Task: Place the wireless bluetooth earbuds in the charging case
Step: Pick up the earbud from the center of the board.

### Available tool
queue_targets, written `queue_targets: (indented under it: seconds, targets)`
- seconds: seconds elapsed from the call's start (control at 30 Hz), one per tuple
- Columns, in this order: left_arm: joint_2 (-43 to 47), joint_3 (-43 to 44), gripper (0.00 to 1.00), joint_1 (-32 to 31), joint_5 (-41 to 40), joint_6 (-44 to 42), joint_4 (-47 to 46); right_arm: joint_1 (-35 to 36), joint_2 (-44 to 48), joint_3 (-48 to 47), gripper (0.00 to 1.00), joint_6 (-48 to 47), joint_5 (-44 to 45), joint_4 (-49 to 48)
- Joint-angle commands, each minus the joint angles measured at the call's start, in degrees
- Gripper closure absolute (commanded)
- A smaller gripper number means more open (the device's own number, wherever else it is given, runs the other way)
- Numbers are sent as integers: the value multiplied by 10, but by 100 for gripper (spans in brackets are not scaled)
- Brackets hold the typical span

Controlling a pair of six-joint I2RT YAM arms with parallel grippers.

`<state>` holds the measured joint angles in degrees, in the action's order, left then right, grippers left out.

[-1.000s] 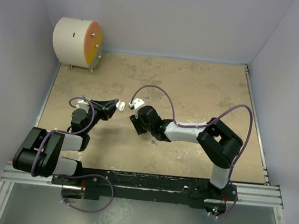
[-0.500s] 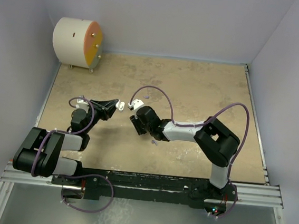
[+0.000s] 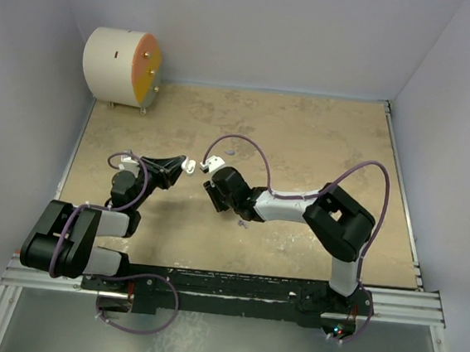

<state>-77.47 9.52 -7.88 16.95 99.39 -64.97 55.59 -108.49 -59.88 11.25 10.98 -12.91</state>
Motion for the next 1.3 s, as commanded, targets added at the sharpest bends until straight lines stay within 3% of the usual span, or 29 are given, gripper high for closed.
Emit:
queue_targets:
  seconds: [0.0, 0.3, 0.47, 0.7, 0.83, 1.03, 1.27]
  targets:
    - [13, 1, 100, 6, 8, -10, -25, 4, -12, -17, 65, 11, 5, 7]
    - [13, 0, 100, 8, 9, -10, -25, 4, -17, -19, 76, 19, 12, 20]
    - [13, -1, 100, 8, 9, -10, -27, 4, -17, -23, 96, 25, 13, 35]
    - [14, 0, 100, 8, 11, -10, -25, 3, 46, -5, 100, 14, 17, -7]
    - [15, 3, 100, 8, 14, -5, -27, -17, 126, 25, 100, -8, 17, -85]
    - [24, 8, 100, 7, 20, 13, -35, -92, 256, 100, 100, -33, -67, -267]
    - [23, 35, 100, -8, 21, 27, -30, -127, 291, 174, 100, -80, -135, -504]
